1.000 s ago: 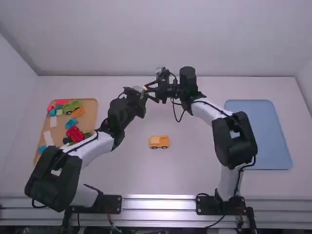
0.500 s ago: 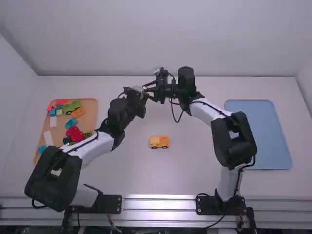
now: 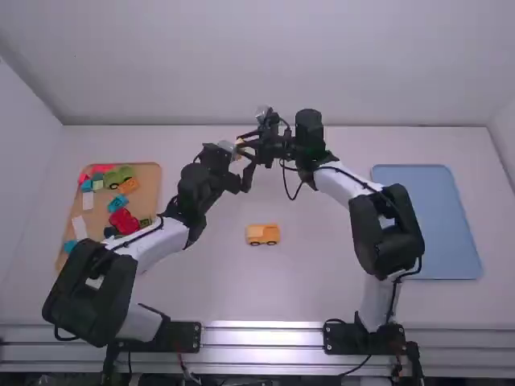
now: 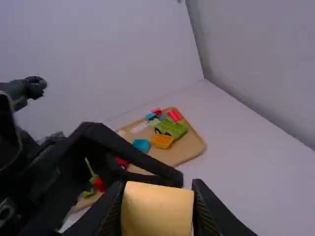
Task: Assemble lego blocks to make yellow taxi
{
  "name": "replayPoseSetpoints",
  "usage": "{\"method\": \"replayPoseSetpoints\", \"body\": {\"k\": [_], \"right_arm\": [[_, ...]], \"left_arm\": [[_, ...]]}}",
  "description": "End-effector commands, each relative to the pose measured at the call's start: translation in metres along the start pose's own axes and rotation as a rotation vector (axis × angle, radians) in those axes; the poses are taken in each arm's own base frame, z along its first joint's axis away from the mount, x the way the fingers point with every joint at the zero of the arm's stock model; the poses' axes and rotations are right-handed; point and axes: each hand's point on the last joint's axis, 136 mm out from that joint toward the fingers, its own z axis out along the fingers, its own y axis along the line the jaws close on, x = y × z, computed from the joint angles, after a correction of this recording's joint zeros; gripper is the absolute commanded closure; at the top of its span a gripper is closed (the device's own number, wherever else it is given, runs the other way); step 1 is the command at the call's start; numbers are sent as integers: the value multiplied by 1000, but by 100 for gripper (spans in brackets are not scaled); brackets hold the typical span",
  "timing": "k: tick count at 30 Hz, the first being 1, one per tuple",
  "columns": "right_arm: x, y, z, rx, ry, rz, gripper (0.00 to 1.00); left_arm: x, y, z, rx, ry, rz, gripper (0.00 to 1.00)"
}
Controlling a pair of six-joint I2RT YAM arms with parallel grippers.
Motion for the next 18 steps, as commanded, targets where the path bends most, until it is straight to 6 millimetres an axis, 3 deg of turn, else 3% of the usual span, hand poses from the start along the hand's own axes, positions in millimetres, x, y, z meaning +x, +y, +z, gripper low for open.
{"method": "replayPoseSetpoints", "body": {"k": [1, 5, 9, 14, 18], "right_arm": [[-10, -17, -10, 104, -15, 9, 75], [-12, -44, -41, 310, 36, 26, 77], [-11, -49, -79, 549, 163, 14, 76], [14, -29, -132, 796, 395, 97, 80], [58, 0, -160, 903, 627, 259, 82]], "left_arm": [[-15, -1, -1, 12, -39, -21, 1], [-4, -1, 0, 7, 5, -18, 1], [1, 10, -1, -57, 24, -27, 1], [-1, 13, -1, -71, 16, -20, 1], [-3, 13, -1, -70, 12, 77, 1]]}}
